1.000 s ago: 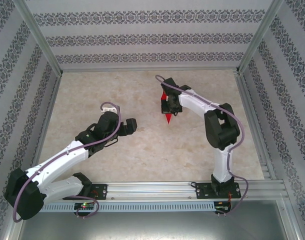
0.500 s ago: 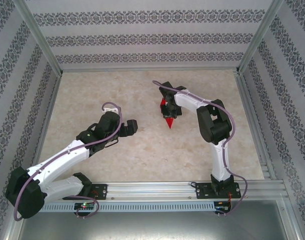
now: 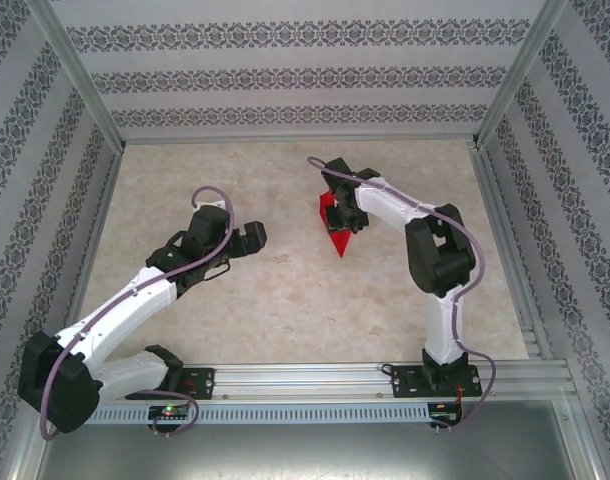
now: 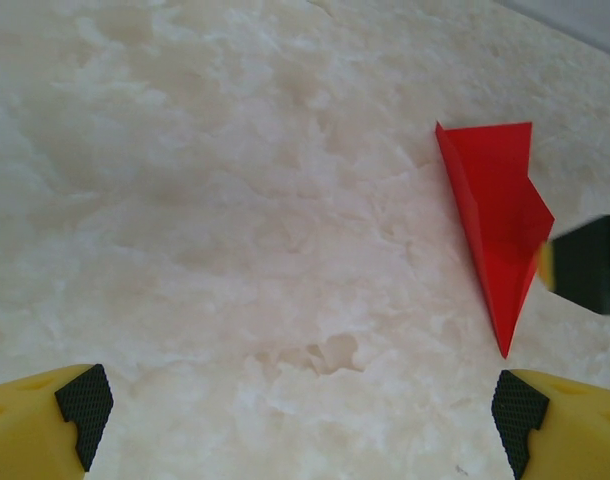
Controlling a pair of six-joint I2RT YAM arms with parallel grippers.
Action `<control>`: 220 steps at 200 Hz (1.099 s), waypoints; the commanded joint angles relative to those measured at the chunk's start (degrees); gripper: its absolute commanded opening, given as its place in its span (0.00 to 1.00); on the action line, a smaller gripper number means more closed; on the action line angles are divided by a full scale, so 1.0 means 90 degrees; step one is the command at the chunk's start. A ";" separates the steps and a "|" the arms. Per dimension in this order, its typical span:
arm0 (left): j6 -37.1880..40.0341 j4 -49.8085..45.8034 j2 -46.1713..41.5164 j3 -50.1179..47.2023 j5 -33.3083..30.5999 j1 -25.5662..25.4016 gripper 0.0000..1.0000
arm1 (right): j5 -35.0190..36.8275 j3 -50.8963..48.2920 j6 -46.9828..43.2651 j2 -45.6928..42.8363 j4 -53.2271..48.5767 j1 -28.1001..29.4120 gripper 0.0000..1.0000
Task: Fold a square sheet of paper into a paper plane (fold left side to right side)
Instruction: Reset both arms
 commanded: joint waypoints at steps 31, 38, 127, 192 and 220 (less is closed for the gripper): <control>0.0171 -0.0231 -0.0099 0.0237 -0.0462 0.0842 1.00 | 0.0551 -0.1231 -0.0343 -0.2321 0.0352 -0.0098 0.55; 0.0289 -0.0201 -0.0136 0.0248 -0.0807 0.0878 1.00 | 0.0630 -0.1461 -0.0426 -0.2732 0.0524 -0.0173 0.59; 0.2955 0.3168 -0.0186 -0.1528 -0.3595 0.0956 1.00 | 0.1286 -0.5364 -0.1037 -0.6114 0.4346 -0.2129 0.98; 0.4018 0.5104 0.0818 -0.2599 -0.3484 0.1269 1.00 | 0.0648 -0.7684 -0.1427 -0.5207 0.8133 -0.3123 0.98; 0.4338 0.6153 0.1203 -0.2916 -0.2795 0.1501 1.00 | 0.0296 -0.7685 -0.1720 -0.4692 0.9019 -0.3141 0.98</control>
